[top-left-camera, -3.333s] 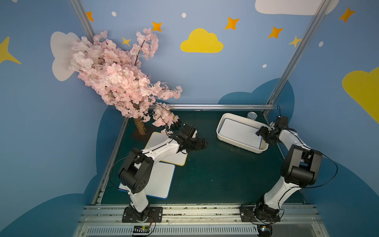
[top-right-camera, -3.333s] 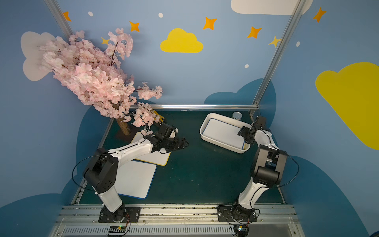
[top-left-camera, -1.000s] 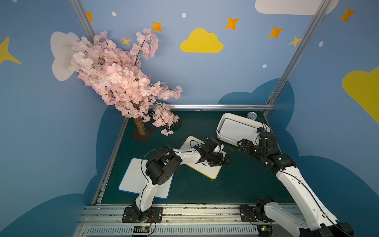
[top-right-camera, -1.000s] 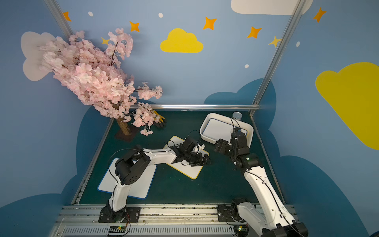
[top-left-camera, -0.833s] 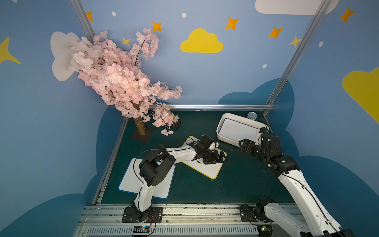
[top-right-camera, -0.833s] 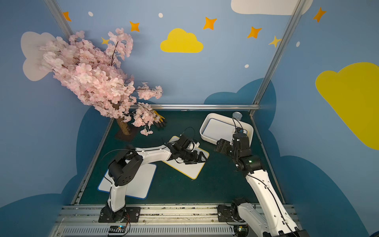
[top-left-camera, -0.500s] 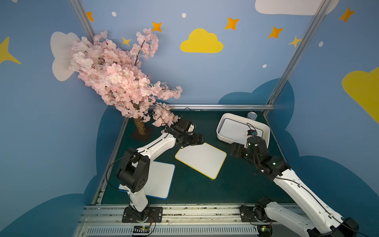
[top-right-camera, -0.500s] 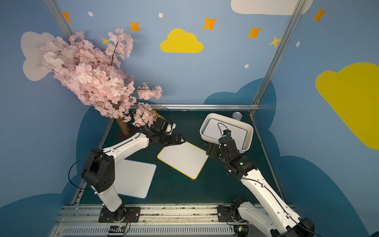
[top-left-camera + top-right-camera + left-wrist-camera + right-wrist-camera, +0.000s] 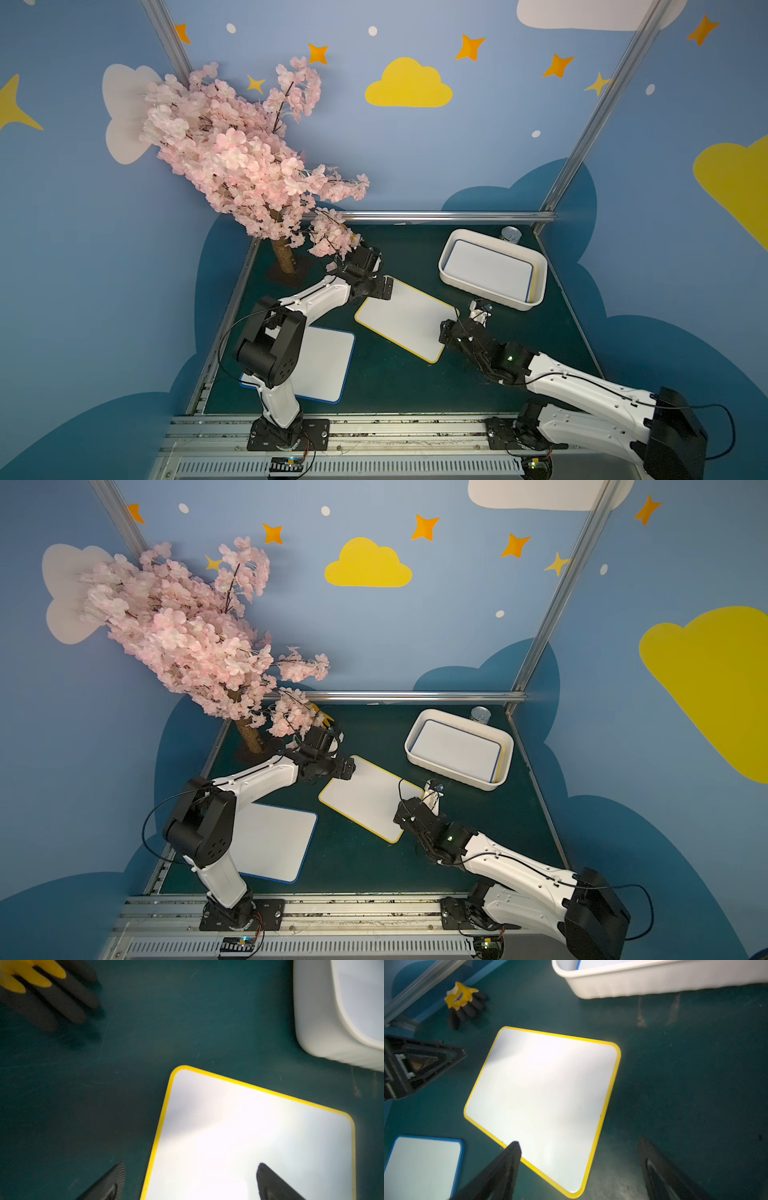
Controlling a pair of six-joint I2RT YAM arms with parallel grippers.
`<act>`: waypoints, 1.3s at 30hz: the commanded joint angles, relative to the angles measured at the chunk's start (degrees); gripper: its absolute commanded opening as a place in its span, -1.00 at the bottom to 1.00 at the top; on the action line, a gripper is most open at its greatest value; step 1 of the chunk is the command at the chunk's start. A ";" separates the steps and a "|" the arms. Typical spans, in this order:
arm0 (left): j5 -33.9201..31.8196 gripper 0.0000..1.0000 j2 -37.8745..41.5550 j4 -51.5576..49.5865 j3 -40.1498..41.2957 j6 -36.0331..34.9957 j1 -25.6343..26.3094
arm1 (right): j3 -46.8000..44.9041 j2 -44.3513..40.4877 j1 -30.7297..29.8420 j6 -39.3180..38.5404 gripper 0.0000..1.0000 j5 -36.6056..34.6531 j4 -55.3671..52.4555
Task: Put the whiteboard into the storage box
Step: Pick up the whiteboard at the center of the board.
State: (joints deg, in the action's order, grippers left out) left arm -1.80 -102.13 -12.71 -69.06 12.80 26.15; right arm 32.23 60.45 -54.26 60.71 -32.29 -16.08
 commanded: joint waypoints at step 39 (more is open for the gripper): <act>20.32 0.99 -16.82 -6.69 -7.27 7.48 -0.67 | 6.64 30.99 1.31 16.47 0.77 9.74 11.39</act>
State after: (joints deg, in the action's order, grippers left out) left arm 14.61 -116.38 -11.44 -76.14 18.50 24.51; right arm 39.88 90.13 -54.26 75.85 -33.17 -9.43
